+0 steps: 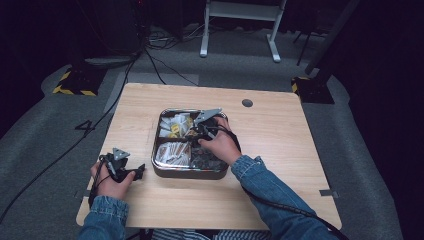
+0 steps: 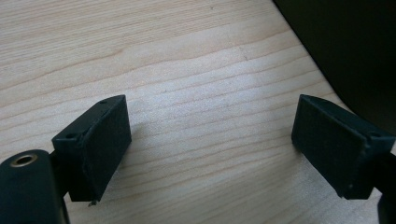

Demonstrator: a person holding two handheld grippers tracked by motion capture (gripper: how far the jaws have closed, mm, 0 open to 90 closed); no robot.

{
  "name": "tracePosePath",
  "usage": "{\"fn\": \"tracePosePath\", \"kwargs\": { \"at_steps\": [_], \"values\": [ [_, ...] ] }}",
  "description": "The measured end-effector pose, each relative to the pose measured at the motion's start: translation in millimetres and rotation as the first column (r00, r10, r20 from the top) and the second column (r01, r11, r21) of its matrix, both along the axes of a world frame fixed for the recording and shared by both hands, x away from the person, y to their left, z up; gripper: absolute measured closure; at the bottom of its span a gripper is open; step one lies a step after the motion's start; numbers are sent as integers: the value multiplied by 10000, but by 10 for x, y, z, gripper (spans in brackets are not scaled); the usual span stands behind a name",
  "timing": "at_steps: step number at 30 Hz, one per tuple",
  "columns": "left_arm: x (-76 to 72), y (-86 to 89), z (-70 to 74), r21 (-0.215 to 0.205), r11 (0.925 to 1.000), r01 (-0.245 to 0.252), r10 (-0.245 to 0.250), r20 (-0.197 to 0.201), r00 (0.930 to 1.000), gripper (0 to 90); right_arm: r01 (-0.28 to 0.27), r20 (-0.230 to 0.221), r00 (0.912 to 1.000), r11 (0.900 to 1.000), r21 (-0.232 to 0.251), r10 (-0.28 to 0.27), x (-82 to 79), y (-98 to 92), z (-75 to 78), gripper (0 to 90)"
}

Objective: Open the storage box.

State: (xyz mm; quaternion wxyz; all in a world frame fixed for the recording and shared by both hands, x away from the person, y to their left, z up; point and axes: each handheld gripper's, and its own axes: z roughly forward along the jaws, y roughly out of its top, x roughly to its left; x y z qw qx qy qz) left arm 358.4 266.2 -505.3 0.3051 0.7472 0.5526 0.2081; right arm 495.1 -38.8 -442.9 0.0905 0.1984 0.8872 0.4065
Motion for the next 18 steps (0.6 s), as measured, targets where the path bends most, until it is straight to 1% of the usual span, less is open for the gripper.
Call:
{"fn": "tracePosePath", "kwargs": {
  "at_steps": [5,6,10,18],
  "values": [
    [1,1,0,15,10000,-3,3,13,10000,122,142,17,9999,9999,44,-142,-15,3,0,592],
    [0,-1,0,-1,10000,-10,10,5,10000,122,221,80,9997,9998,35,-221,-27,7,0,592],
    [-1,-1,0,-1,10000,-11,11,3,10000,122,291,37,9996,9995,82,-292,-28,4,2,592],
    [0,0,0,-1,10000,-7,7,3,10000,122,337,106,9994,9993,180,-339,-40,-4,8,593]
  ]
}}
